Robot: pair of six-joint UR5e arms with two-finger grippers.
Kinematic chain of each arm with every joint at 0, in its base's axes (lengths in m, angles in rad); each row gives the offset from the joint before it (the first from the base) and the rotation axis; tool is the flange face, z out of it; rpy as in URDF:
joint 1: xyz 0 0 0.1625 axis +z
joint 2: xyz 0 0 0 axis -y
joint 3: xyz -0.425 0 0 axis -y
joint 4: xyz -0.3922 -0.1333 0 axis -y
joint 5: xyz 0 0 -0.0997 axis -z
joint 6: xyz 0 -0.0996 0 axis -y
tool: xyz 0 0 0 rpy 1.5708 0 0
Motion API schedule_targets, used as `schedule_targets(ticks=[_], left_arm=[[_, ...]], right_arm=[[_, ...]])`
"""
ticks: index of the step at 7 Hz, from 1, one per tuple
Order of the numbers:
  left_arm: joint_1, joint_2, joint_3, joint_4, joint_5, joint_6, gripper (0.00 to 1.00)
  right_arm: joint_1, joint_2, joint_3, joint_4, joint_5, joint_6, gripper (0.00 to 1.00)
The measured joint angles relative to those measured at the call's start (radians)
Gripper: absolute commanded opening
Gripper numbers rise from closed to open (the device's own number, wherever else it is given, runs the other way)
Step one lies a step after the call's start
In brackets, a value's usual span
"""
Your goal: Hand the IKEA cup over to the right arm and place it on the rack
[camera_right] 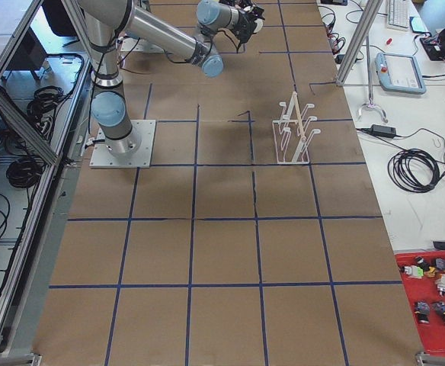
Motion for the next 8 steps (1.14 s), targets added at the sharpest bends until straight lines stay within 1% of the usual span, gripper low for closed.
schedule_targets(ticks=[1,2,4,5,6,7,8], left_arm=[[0.003,0.005,0.0,-0.001,0.001,-0.001,0.99],[0.011,0.01,-0.003,-0.001,0.003,-0.002,0.99],[0.078,0.036,-0.011,-0.006,0.03,-0.002,0.99],[0.125,0.066,-0.019,-0.026,0.041,-0.001,0.99],[0.16,0.096,-0.027,-0.058,0.073,-0.001,0.99],[0.177,0.123,-0.026,-0.101,0.143,0.0,0.99],[0.185,0.162,-0.016,-0.185,0.267,0.001,0.99]], right_arm=[[0.0,0.001,-0.002,-0.001,0.0,-0.001,0.27],[-0.002,0.004,-0.008,-0.002,0.001,-0.003,0.22],[-0.03,0.013,-0.025,-0.008,-0.002,-0.024,0.17],[-0.071,0.012,-0.029,-0.01,-0.007,-0.099,0.16],[-0.125,0.01,-0.031,-0.009,-0.013,-0.248,0.16],[-0.172,0.008,-0.035,-0.009,-0.03,-0.424,0.16],[-0.205,0.009,-0.046,-0.009,-0.085,-0.578,0.14]])
